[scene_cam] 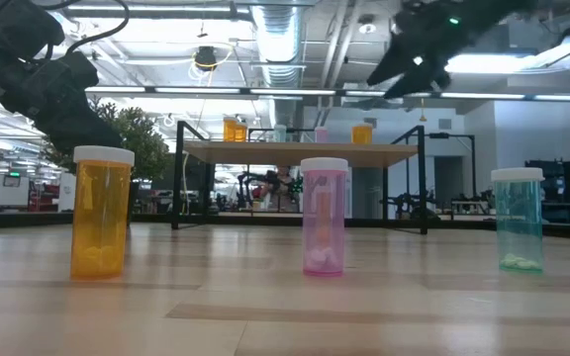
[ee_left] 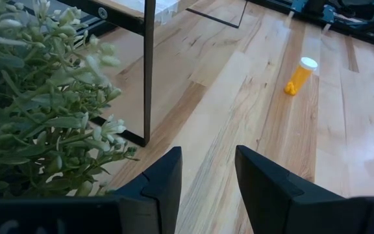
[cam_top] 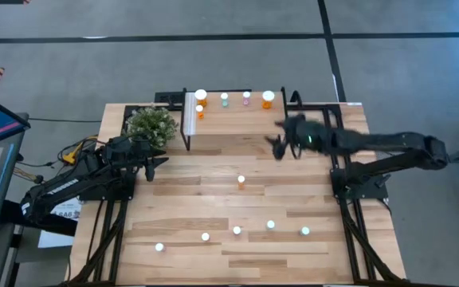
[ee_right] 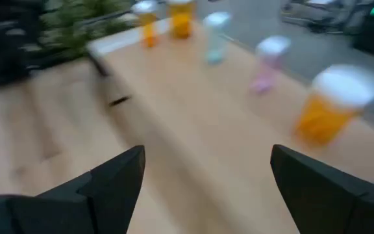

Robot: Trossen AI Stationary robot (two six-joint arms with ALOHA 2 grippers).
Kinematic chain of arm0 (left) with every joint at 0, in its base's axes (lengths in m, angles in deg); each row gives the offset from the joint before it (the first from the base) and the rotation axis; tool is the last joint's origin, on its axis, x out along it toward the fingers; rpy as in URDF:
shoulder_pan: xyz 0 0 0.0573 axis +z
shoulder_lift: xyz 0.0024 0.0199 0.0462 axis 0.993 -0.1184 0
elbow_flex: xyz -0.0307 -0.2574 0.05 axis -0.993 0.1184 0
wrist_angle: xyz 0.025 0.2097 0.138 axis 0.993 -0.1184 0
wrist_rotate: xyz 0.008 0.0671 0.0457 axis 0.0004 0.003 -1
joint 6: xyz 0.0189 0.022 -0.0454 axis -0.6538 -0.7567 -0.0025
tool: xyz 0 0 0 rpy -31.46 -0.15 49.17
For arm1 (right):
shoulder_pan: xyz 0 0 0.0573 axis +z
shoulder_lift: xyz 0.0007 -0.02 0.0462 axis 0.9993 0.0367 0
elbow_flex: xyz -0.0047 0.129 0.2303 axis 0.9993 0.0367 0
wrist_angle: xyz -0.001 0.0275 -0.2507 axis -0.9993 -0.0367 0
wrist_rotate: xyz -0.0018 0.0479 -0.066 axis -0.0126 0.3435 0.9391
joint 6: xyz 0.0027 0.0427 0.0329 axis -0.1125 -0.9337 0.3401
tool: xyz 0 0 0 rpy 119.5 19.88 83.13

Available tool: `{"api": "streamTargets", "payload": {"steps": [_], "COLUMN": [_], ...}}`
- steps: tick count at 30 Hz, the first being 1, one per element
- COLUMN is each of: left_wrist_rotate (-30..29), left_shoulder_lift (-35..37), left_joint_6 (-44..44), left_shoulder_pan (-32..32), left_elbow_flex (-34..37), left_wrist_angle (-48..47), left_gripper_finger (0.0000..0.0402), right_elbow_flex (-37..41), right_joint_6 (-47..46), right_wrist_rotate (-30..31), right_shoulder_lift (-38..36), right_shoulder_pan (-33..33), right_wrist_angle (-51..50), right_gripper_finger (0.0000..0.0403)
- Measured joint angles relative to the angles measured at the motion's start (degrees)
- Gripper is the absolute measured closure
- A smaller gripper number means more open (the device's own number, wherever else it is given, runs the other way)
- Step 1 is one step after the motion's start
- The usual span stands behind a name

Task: Pick and place medicine bottles onto shelf by color
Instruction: Put the small top orange pill bottle on the shelf

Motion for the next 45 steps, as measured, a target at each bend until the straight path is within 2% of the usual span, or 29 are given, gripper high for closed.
{"api": "streamTargets", "payload": {"steps": [6,11,19,30,37,45], "left_wrist_rotate": [0.0,0.0,0.0,0.0,0.0,-2.8], "left_shoulder_lift": [0.0,0.0,0.0,0.0,0.0,0.0], "left_joint_6": [0.0,0.0,0.0,0.0,0.0,0.0], "left_shoulder_pan": [0.0,0.0,0.0,0.0,0.0,0.0], "left_elbow_flex": [0.0,0.0,0.0,0.0,0.0,0.0], "left_wrist_angle": [0.0,0.0,0.0,0.0,0.0,0.4], "left_gripper_finger": [0.0272,0.0272,0.0272,0.0272,0.0272,0.0272], "right_elbow_flex": [15.9,20.5,20.8,20.8,19.4,16.0], "right_joint_6": [-2.8,-1.0,-0.8,1.1,7.9,10.7], "right_wrist_rotate": [2.2,2.4,2.4,2.4,2.3,2.2], "right_shoulder_lift": [-2.0,0.4,6.8,17.2,19.4,19.1], "right_shoulder_pan": [12.5,18.6,21.7,23.8,24.0,22.9], "right_wrist_angle": [23.4,34.7,40.9,56.0,67.0,67.4], "right_gripper_finger": [0.0051,0.0052,0.0049,0.0050,0.0053,0.0051]}}
